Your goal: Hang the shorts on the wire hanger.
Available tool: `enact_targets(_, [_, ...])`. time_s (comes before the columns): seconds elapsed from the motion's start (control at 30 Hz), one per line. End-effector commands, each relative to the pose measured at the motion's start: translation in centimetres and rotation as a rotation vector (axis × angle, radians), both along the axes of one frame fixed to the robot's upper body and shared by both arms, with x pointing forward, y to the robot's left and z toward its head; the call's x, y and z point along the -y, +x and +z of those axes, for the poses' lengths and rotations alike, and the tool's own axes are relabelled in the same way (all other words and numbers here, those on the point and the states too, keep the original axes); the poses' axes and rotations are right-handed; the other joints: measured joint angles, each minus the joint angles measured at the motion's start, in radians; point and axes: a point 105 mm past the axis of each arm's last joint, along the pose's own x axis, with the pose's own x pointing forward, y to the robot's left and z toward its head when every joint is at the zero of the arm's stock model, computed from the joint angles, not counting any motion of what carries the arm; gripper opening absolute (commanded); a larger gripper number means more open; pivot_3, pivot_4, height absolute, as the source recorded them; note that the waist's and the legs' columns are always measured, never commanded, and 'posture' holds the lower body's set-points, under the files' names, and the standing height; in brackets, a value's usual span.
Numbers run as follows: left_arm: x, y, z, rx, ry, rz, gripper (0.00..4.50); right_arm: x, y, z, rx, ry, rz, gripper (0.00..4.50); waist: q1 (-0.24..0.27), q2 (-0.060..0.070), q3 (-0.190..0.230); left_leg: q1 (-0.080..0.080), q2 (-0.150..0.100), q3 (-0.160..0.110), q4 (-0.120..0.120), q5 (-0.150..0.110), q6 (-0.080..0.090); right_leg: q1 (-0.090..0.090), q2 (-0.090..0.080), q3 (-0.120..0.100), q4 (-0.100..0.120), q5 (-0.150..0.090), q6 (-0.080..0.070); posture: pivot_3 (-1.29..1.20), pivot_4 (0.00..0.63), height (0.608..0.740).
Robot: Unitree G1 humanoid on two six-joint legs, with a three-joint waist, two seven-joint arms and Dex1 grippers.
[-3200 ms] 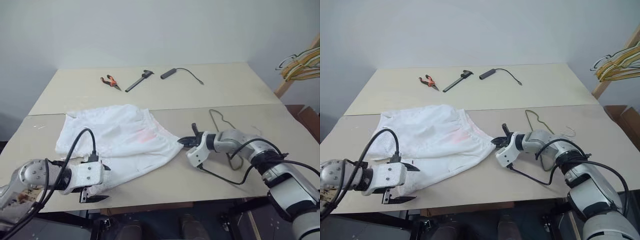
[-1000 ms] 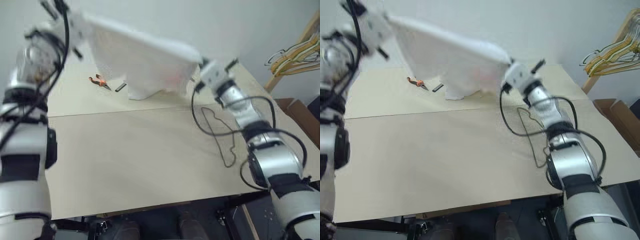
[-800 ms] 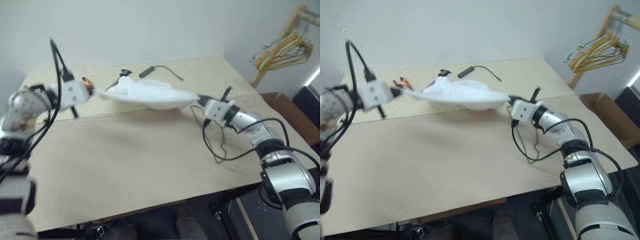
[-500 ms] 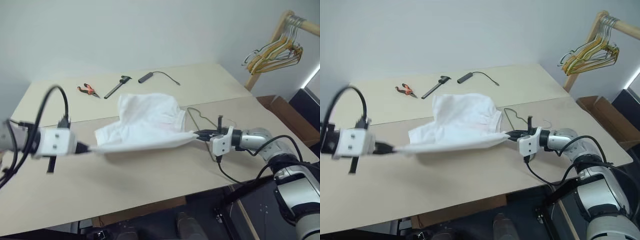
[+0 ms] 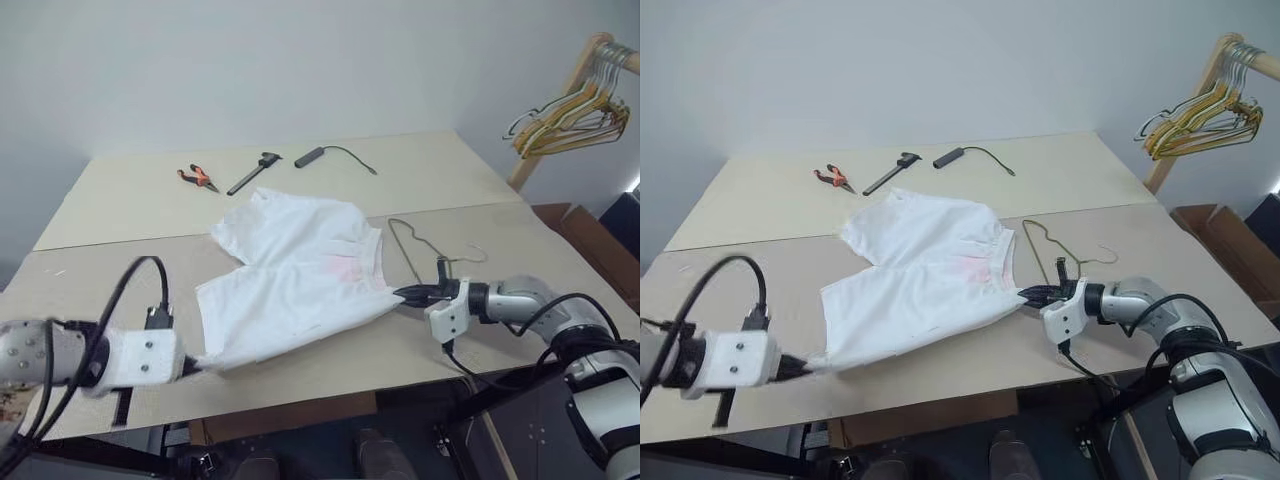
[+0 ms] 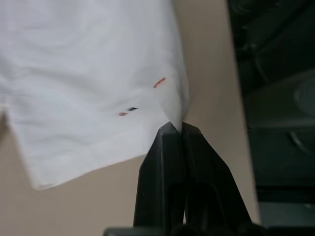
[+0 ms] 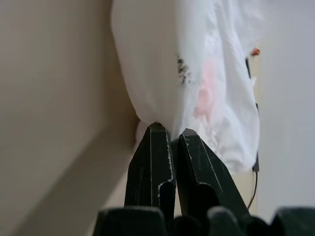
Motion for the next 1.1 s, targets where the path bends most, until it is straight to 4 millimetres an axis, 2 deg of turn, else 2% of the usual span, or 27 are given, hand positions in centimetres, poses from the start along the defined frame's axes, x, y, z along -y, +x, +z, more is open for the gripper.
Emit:
enact_targets(0.03, [0.0,0.1,0.2,-0.027,0.0,-0.041,0.02,-0.4,0.9,3.1,0.037,0.032,0.006,0.0,-0.008,0.0,-0.003,0.0,0.001,0.0,0.0,0.0,0.0,0.0,0.001,0.001,0.0,0.0,0.0,0.0,0.027,0.74])
enact_targets(0.23, [0.2,-2.4,-1.9,-0.138,0.049,-0.125,0.02,-0.2,-0.7,1.1,-0.02,0.003,0.034,0.0,-0.017,-0.002,-0.004,-0.002,0.006,0.0,-0.001,-0.002,0.002,-0.003,0.004,-0.001,0.0,0.0,-0.004,0.0,0.03,0.74])
enact_targets(0.33, [1.4,-4.9,-2.7,-0.235,0.025,-0.188,0.02,0.3,-1.3,-0.2,-0.029,-0.045,0.039,0.0,-0.019,-0.002,-0.004,-0.002,0.006,0.002,-0.001,-0.003,0.002,-0.003,0.003,-0.001,0.0,0.0,-0.004,-0.01,0.037,0.74])
enact_targets(0.57, [3.0,-8.2,-3.1,-0.299,-0.012,-0.227,0.02,0.7,-1.7,-1.4,0.008,-0.106,0.05,0.0,-0.016,-0.002,-0.004,0.0,0.008,0.005,-0.001,-0.003,0.002,-0.002,0.006,0.001,0.0,-0.006,-0.003,0.0,0.044,0.74])
enact_targets(0.77, [2.9,-9.2,-3.7,-0.309,-0.006,-0.202,0.02,0.5,-2.4,-2.1,0.012,-0.12,0.087,0.0,-0.015,-0.003,-0.004,0.001,0.009,0.009,-0.001,-0.003,0.002,-0.002,0.007,0.005,0.0,-0.007,-0.005,0.0,0.053,0.74])
enact_targets(0.87, [2.6,-9.0,-4.1,-0.32,-0.004,-0.188,0.02,0.5,-2.7,-2.4,0.011,-0.127,0.096,0.0,-0.014,-0.003,-0.003,0.0,0.01,0.011,-0.001,-0.003,0.002,-0.002,0.008,0.007,0.0,-0.007,-0.005,0.0,0.056,0.74])
enact_targets(0.9, [2.4,-8.7,-4.3,-0.314,0.003,-0.18,0.22,0.5,-2.8,-2.5,0.005,-0.125,0.098,0.0,-0.014,-0.003,-0.003,0.0,0.01,0.012,-0.001,-0.003,0.002,-0.002,0.008,0.008,0.0,-0.008,-0.005,0.0,0.056,0.74])
enact_targets(0.97, [2.2,-8.4,-4.8,-0.311,0.023,-0.184,0.67,0.4,-3.3,-2.6,-0.008,-0.116,0.108,0.64,-0.009,-0.003,-0.003,0.001,0.01,0.014,-0.001,-0.003,0.003,-0.002,0.008,0.01,0.0,-0.008,-0.005,0.0,0.057,0.74])
enact_targets(1.1, [2.2,-8.5,-4.8,-0.307,0.021,-0.195,1.95,1.5,-5.3,-2.8,-0.068,-0.153,0.135,1.96,0.001,-0.006,-0.002,0.002,0.011,0.016,-0.001,-0.005,0.005,-0.002,0.01,0.012,0.0,-0.008,-0.005,0.0,0.059,0.74])
